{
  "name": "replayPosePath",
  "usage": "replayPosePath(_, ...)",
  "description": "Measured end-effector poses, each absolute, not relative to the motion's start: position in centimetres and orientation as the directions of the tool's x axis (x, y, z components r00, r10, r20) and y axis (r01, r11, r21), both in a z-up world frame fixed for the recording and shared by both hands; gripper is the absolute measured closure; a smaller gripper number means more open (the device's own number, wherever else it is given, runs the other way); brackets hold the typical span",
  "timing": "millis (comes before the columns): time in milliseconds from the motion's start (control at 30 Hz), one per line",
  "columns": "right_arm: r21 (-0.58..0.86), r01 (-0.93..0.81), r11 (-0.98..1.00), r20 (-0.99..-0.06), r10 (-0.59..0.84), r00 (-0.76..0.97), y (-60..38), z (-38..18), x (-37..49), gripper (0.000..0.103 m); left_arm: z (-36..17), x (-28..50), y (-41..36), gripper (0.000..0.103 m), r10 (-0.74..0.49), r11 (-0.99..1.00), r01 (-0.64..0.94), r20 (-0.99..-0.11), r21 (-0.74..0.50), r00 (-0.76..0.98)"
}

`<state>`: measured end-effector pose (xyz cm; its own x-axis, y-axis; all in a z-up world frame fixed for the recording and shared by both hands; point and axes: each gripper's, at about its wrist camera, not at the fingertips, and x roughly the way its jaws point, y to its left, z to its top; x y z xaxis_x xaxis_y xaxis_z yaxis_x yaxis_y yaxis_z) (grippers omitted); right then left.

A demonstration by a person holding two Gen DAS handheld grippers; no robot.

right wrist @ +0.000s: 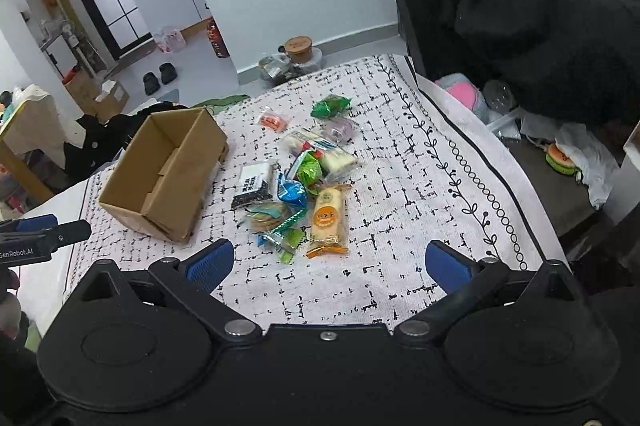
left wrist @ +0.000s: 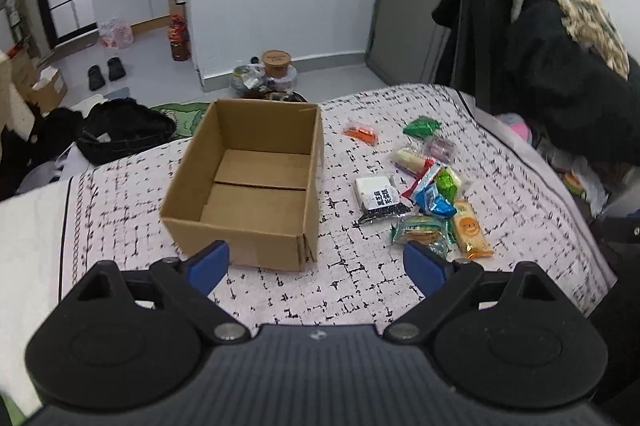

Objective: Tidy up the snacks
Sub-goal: 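Grasp the cookie pack with the left tool while the right tool grasps the bread roll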

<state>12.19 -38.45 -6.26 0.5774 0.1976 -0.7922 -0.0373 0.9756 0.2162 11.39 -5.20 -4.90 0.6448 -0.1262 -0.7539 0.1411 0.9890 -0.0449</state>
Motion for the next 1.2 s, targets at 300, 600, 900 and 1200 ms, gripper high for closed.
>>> replayPosePath(300, 0.223, -0.027, 0.974, -0.813, 0.201, 0.547, -37.9, -8.3, 14.4, 0.000, -6.4, 14.4, -7.8, 0.011, -0.162, 0.970, 0.241, -0.766, -0.009, 0.623)
replayPosePath(600, 0.203, 0.001, 0.979, -0.831, 0.172, 0.530, -37.2, -10.2, 16.3, 0.000, -8.3, 17.5, -10.5, 0.014, -0.194, 0.953, 0.302, -0.777, -0.005, 0.599)
replayPosePath(900, 0.165, 0.007, 0.986, -0.847, 0.138, 0.513, -36.1, -12.2, 18.3, 0.004, -10.7, 20.0, -12.4, 0.017, -0.237, 0.938, 0.344, -0.796, -0.038, 0.557)
replayPosePath(1200, 0.169, 0.006, 0.986, -0.876, 0.148, 0.459, -35.3, -14.3, 20.3, 0.018, -13.5, 22.2, -14.0, 0.018, -0.277, 0.932, 0.347, -0.814, -0.100, 0.510)
